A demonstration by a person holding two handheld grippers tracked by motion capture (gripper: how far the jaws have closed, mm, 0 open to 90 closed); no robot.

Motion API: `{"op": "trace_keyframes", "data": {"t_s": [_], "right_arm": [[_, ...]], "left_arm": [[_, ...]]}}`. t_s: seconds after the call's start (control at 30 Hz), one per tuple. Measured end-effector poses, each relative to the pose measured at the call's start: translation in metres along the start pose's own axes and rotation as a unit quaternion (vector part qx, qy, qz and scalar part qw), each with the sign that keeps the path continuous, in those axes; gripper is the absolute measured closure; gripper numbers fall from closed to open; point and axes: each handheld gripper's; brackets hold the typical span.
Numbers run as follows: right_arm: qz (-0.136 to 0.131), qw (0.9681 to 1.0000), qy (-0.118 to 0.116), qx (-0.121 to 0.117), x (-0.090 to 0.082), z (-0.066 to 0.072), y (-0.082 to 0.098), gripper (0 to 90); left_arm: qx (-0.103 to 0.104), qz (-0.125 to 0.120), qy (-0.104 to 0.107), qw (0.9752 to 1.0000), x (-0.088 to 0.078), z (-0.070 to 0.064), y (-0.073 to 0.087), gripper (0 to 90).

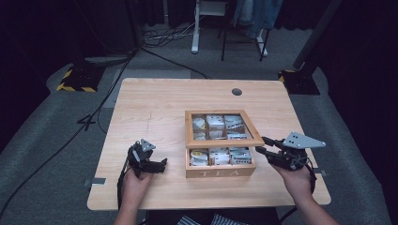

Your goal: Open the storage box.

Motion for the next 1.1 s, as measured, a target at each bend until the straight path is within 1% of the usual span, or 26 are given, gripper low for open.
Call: {"op": "trace_keyframes", "data": {"t_s": [0.17, 0.5, 0.67, 0.73, 0.83, 0.93, 0.97, 1.07, 1.1], "right_arm": [[-0.011, 0.9999, 0.004, -0.001, 0.0, -0.004, -0.01, 59.2], [-0.016, 0.9998, 0.014, -0.005, 0.001, -0.012, -0.028, 59.9], [-0.021, 0.9996, 0.018, -0.006, 0.002, -0.014, -0.034, 60.0], [-0.025, 0.9995, 0.019, -0.004, 0.003, -0.016, -0.037, 60.1], [-0.034, 0.9992, 0.018, 0.006, 0.005, -0.021, -0.043, 60.0], [-0.036, 0.9991, 0.017, 0.012, 0.006, -0.024, -0.046, 59.8], [-0.038, 0.999, 0.011, 0.023, 0.007, -0.027, -0.049, 59.6], [-0.044, 0.9984, 0.007, 0.036, 0.01, -0.032, -0.052, 59.6], [-0.045, 0.9983, 0.006, 0.037, 0.011, -0.034, -0.054, 59.0]], "left_arm": [[0.002, -0.001, 0.0, 1.0, -0.001, 0.0, 0.001, 3.7], [-0.001, -0.002, 0.0, 1.0, -0.001, 0.0, 0.001, 4.7], [-0.002, -0.002, 0.0, 1.0, -0.001, 0.0, 0.001, 5.0], [-0.003, -0.003, -0.001, 1.0, -0.001, 0.0, 0.001, 5.0], [-0.003, -0.003, -0.001, 1.0, -0.001, 0.0, 0.001, 5.2], [-0.002, -0.003, -0.001, 1.0, -0.001, 0.0, 0.001, 5.2], [-0.003, -0.003, -0.001, 1.0, -0.001, 0.0, 0.001, 5.2], [-0.003, -0.003, -0.001, 1.0, -0.001, 0.0, 0.001, 5.2], [-0.003, -0.003, -0.001, 1.0, -0.001, 0.0, 0.001, 5.2]]}}
Point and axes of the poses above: each handheld gripper's, and its own axes: x roughly forward along the jaws, y roughly out of its underside, z roughly to its left, and after that the axes turned 2 degrees about -x, right-handed
